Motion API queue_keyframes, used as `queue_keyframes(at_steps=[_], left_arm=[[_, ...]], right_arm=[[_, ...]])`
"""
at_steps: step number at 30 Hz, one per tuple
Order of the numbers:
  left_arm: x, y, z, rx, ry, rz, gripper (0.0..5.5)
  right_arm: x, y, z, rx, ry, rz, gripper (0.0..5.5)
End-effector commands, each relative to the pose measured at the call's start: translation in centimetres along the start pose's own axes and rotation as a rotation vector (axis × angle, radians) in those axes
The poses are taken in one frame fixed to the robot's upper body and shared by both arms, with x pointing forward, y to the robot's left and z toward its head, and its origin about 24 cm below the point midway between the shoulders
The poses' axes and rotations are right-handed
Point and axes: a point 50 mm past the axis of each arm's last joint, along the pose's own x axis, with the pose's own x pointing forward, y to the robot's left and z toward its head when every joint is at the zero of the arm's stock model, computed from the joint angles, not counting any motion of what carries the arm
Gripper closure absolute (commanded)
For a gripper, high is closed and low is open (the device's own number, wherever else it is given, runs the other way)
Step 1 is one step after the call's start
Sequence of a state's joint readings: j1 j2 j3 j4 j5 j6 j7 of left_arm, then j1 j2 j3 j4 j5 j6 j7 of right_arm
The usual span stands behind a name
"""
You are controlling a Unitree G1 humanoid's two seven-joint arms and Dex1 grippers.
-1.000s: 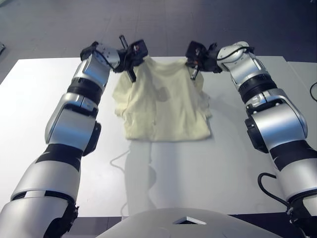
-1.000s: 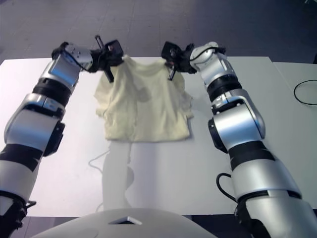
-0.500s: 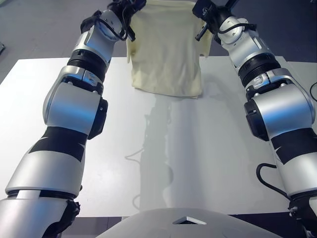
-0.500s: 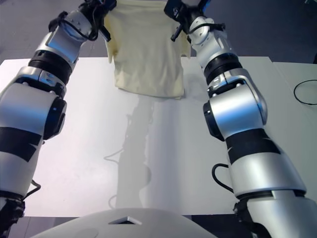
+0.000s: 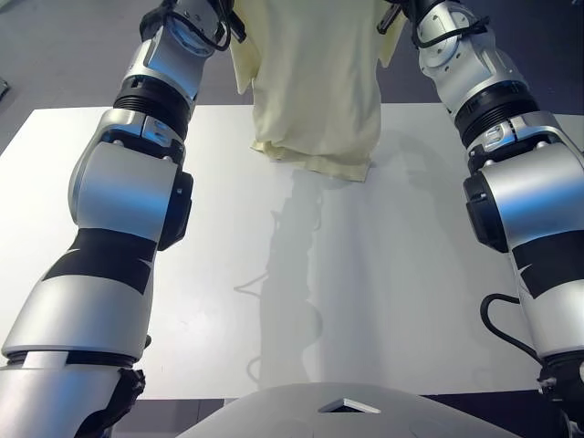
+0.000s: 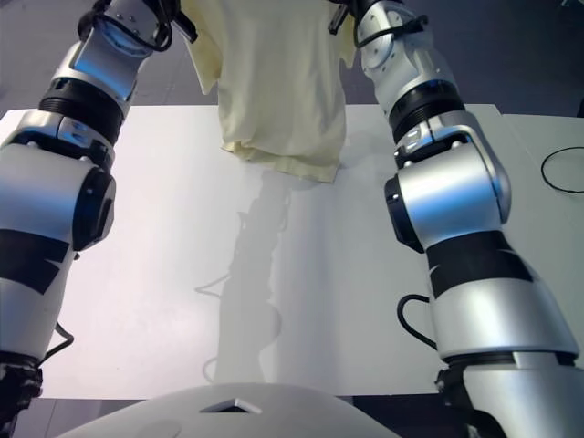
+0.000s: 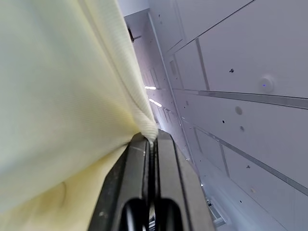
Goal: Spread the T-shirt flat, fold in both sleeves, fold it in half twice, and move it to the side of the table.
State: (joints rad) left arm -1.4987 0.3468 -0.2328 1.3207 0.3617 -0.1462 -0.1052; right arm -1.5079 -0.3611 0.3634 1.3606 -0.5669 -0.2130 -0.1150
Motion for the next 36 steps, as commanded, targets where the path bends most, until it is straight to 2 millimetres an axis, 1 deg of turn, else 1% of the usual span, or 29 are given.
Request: queue_keyframes(at_steps=[1, 5, 8, 11, 14, 17, 19, 22, 24, 27, 31, 33, 36], left_arm=[[-0.4, 3.9, 1.2, 0.035, -0.049, 0.046, 5.49], [-0.9, 5.0, 0.9, 0.077, -0.076, -0.003, 5.49], [-1.3, 5.7, 0.6, 0.104, -0.086, -0.030, 5.49], [-1.9, 7.0, 0.7, 0.129, -0.104, -0.047, 5.49], [-2.6, 8.0, 1.3, 0.160, -0.135, -0.083, 5.49], [-3.4, 7.9, 1.8, 0.184, -0.167, -0.171, 5.49], [-4.2, 7.4, 1.7, 0.211, -0.170, -0.253, 5.49], [-6.1, 6.9, 1.3, 0.235, -0.164, -0.395, 5.49], [-7.2, 6.7, 1.2, 0.231, -0.159, -0.475, 5.49], [-9.0, 7.1, 1.6, 0.180, -0.172, -0.565, 5.49], [-10.7, 8.2, 2.5, 0.118, -0.205, -0.632, 5.49], [-11.4, 8.6, 3.0, 0.091, -0.225, -0.662, 5.49], [-12.9, 8.9, 3.7, 0.057, -0.282, -0.756, 5.49]], right_arm=[[0.2, -3.1, 0.0, 0.032, -0.038, -0.053, 5.50], [-0.1, -3.8, -0.7, 0.156, -0.055, 0.020, 5.50], [-0.4, -4.8, -1.3, 0.230, -0.070, 0.057, 5.50], [-0.5, -5.9, -1.4, 0.277, -0.093, 0.081, 5.50], [-0.6, -6.2, -1.1, 0.339, -0.128, 0.151, 5.50], [-0.8, -6.0, -0.9, 0.430, -0.172, 0.274, 5.50], [-1.2, -5.9, -1.0, 0.483, -0.202, 0.385, 5.50], [-2.2, -6.0, -1.5, 0.563, -0.249, 0.583, 5.50], [-2.9, -6.1, -1.8, 0.584, -0.272, 0.695, 5.50], [-4.3, -6.7, -2.1, 0.619, -0.314, 0.857, 5.50], [-6.2, -8.1, -2.1, 0.670, -0.379, 1.009, 5.50], [-6.9, -8.8, -1.7, 0.716, -0.414, 1.054, 5.50], [-8.0, -9.7, -1.2, 0.788, -0.481, 1.135, 5.50]])
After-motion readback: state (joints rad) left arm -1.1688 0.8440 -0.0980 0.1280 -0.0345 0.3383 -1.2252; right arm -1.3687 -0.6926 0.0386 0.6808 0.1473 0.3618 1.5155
